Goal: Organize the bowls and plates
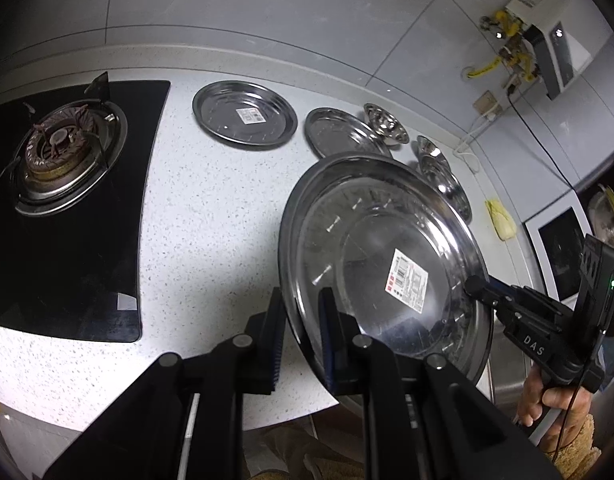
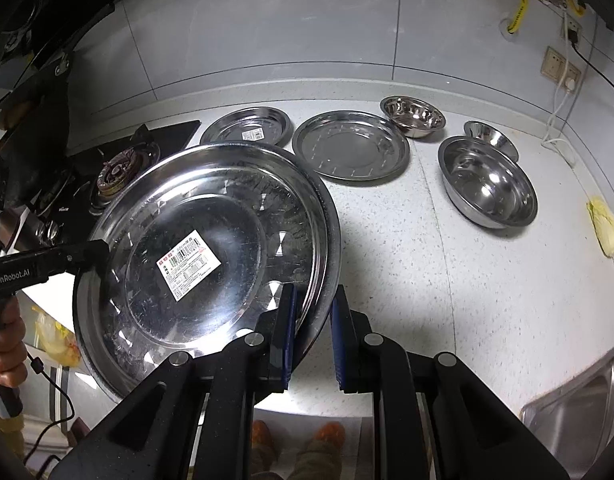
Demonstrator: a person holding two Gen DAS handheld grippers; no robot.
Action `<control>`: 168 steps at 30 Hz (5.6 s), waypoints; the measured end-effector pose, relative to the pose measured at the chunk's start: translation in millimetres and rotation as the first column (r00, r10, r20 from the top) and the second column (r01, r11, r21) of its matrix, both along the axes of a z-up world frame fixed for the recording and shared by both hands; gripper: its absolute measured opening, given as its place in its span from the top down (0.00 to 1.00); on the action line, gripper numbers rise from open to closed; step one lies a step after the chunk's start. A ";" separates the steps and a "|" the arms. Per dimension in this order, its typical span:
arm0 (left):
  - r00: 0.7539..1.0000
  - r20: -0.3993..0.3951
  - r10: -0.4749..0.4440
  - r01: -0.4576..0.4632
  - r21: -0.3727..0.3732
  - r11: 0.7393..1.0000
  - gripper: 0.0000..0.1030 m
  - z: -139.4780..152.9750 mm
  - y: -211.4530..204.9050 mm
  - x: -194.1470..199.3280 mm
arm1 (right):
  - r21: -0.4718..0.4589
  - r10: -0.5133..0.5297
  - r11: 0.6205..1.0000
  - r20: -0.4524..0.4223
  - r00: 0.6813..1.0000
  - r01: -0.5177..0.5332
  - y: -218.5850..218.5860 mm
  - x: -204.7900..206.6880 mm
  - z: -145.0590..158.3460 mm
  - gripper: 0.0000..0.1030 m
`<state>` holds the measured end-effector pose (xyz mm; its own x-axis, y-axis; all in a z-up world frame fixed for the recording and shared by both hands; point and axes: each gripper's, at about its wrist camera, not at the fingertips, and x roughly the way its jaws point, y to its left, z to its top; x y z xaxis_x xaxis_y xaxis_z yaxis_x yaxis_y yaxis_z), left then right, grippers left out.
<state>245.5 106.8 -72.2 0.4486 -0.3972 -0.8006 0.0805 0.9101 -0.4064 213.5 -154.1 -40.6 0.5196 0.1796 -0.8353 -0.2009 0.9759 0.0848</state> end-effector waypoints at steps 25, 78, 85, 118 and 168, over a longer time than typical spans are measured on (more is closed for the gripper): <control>0.978 -0.172 0.122 -0.103 0.116 0.988 0.86 -100.1 -25.1 33.8 | 0.077 0.133 0.989 -0.110 0.985 -0.125 -18.8 41.4 -92.1 0.85; 0.979 -0.161 0.124 -0.147 -0.139 0.979 0.63 -66.7 -85.2 218.7 | 0.173 0.072 0.984 -0.119 0.990 -0.051 -63.1 249.3 -35.8 0.28; 0.959 -0.247 0.141 -0.186 -0.169 0.968 0.63 -95.4 -98.7 255.1 | 0.113 0.048 0.993 -0.208 0.977 -0.024 -64.1 287.9 -60.5 0.28; 0.940 -0.297 0.164 -0.208 -0.122 0.970 0.92 -130.1 -94.8 292.0 | -0.135 0.070 0.985 -0.271 0.960 -0.110 -45.6 339.9 -117.4 0.89; 0.969 -0.217 0.117 -0.153 -0.157 0.976 0.92 -88.9 -5.5 19.0 | 0.080 0.113 0.992 -0.195 0.974 -0.099 -1.4 46.6 -92.4 0.89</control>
<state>264.5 101.2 -161.0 0.3402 -0.4838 -0.8064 -0.1398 0.8219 -0.5521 260.1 -155.5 -133.1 0.3190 0.2856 -0.9037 -0.2753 0.9403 0.2000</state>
